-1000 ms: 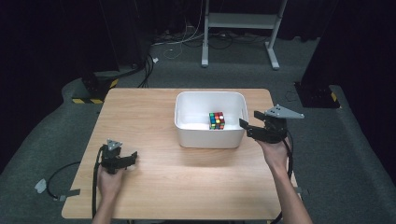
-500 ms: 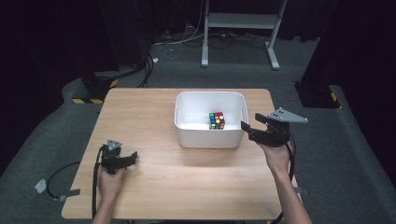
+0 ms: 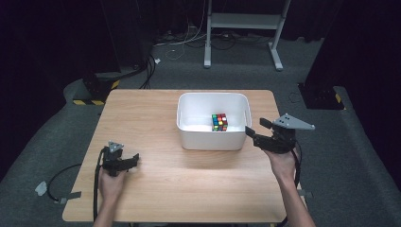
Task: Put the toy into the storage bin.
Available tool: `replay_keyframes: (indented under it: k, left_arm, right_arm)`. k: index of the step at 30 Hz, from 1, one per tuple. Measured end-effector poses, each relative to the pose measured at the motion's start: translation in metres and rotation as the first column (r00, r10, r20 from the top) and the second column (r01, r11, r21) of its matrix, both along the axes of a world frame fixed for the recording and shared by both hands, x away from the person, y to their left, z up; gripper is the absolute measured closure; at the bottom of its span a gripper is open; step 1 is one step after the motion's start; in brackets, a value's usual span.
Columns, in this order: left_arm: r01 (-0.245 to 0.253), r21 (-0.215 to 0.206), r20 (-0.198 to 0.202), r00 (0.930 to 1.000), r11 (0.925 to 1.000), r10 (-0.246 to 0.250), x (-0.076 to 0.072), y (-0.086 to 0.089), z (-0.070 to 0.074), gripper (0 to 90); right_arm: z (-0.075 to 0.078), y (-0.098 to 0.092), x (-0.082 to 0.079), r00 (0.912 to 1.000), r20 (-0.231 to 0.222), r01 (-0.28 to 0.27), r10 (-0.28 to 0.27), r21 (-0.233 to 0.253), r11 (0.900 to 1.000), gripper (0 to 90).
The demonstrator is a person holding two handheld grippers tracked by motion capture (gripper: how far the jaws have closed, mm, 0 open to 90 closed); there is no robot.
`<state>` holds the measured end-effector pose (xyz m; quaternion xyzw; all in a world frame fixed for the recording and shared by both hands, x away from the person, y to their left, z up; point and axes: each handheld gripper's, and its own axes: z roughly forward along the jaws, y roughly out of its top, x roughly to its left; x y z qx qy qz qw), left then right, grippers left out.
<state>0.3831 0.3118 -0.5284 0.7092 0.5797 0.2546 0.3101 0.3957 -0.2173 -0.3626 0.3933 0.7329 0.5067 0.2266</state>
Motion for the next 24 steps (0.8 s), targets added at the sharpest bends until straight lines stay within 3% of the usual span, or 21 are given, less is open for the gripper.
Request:
replay_keyframes:
  k: [24]
  left_arm:
    - [0.002,0.004,-0.002,1.0,1.0,-0.002,0.0,0.0,0.0,17.6]
  right_arm:
    - [-0.009,-0.002,-0.021,0.9999,0.016,-0.006,0.006,0.008,1.0,32.7]
